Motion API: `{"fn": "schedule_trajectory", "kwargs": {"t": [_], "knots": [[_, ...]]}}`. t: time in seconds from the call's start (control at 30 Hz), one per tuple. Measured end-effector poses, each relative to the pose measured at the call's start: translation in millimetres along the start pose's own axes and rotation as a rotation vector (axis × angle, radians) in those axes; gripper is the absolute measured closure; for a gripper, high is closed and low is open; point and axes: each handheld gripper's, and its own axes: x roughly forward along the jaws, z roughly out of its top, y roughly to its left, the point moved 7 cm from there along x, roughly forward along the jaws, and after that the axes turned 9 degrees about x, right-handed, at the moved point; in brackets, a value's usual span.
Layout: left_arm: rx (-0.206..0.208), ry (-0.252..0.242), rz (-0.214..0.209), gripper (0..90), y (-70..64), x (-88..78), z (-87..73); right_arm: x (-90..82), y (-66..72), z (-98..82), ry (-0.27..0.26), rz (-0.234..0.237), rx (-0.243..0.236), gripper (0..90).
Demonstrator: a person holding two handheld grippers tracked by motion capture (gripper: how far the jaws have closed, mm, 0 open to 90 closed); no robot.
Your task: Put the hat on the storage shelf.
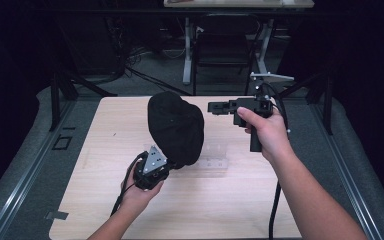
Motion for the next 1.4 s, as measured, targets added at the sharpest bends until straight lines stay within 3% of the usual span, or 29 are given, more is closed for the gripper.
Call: {"fn": "schedule_trajectory", "kwargs": {"t": [0.17, 0.2, 0.23, 0.27, 0.53, 0.77, 0.9, 1.03, 1.17, 1.27, 1.4], "knots": [[-0.039, 0.032, 0.005, 84.1, 3.3, 5.2, -16.7, -1.8, -2.1, 0.2, -0.006, -0.002, 0.007, 63.5], [-0.039, 0.032, 0.005, 84.1, 3.3, 5.2, -16.7, -1.8, -2.1, 0.2, -0.006, -0.002, 0.007, 63.5], [-0.017, 0.026, -0.021, 84.1, 4.6, 5.4, -19.4, -1.8, -2.5, 0.1, -0.007, 0.0, 0.006, 63.5], [-0.028, 0.029, -0.03, 84.1, 3.9, 5.2, -21.9, -1.9, -2.9, -0.2, -0.005, -0.002, 0.006, 63.5], [-0.037, 0.029, -0.018, 83.6, 0.7, 4.6, -30.5, -3.3, -3.9, -0.3, -0.009, -0.011, 0.001, 63.5], [-0.093, 0.022, -0.02, 81.3, 4.6, 1.7, -38.3, -4.6, -4.2, -1.1, -0.009, -0.02, -0.007, 63.4], [-0.096, 0.046, -0.01, 71.9, 6.4, -3.4, -42.2, -6.5, -6.3, -1.3, -0.017, -0.042, -0.021, 63.4], [-0.117, 0.042, 0.01, 65.5, 8.3, -9.0, -44.6, -8.1, -8.8, -3.0, -0.022, -0.056, -0.025, 63.1], [-0.112, 0.045, 0.031, 58.3, 12.6, -16.8, -46.9, -10.6, -12.8, -5.5, -0.023, -0.083, -0.041, 62.7], [-0.118, 0.047, 0.048, 57.0, 16.6, -22.8, -48.9, -12.5, -15.0, -6.6, -0.029, -0.096, -0.046, 62.6], [-0.158, 0.027, 0.061, 52.9, 23.9, -34.2, -51.8, -16.1, -19.5, -9.0, -0.034, -0.126, -0.057, 62.5]]}}
